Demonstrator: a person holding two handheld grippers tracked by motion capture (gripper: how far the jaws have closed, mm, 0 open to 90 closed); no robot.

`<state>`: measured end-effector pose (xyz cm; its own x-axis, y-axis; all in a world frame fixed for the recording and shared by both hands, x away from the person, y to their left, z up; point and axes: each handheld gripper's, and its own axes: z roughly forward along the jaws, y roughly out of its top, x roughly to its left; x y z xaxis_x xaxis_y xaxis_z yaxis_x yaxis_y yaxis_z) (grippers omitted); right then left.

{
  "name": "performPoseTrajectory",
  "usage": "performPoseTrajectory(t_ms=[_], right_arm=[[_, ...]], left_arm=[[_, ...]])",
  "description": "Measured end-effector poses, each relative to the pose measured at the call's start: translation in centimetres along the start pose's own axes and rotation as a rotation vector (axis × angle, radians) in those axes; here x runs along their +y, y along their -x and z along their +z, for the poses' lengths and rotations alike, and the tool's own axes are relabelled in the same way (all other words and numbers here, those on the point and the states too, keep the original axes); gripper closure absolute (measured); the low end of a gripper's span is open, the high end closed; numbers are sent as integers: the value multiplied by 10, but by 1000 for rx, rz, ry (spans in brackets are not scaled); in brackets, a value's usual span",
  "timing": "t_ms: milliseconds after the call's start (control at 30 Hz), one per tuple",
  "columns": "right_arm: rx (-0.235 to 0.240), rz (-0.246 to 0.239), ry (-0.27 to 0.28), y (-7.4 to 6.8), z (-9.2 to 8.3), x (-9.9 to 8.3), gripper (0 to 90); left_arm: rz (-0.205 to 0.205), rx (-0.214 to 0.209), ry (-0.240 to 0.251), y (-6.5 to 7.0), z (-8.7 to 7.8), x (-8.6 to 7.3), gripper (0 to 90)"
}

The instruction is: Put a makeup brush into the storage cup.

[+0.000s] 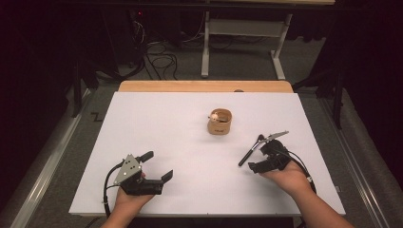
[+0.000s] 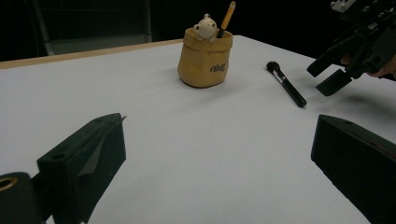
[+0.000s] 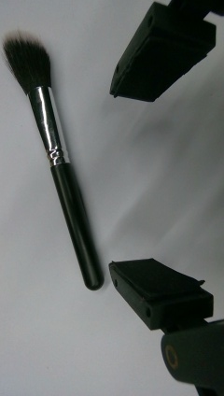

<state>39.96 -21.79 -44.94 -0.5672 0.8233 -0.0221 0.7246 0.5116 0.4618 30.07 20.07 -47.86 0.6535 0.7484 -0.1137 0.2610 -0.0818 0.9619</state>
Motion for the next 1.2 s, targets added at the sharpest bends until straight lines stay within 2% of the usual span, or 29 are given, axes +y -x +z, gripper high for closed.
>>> performPoseTrajectory(t_ms=[200,500,800,1000,1200], right_arm=[[10,37,-33,3,5,10,167],[9,55,-72,5,9,24,204],[14,92,-118,6,11,37,254],[7,125,-119,9,15,44,272],[8,181,-102,11,17,48,289]], left_arm=[[-2,-5,1,0,0,0,40],[-5,-8,6,0,-1,0,40],[-1,-15,3,0,0,0,40],[0,-19,5,0,-1,0,40],[2,-21,7,0,-1,0,40]])
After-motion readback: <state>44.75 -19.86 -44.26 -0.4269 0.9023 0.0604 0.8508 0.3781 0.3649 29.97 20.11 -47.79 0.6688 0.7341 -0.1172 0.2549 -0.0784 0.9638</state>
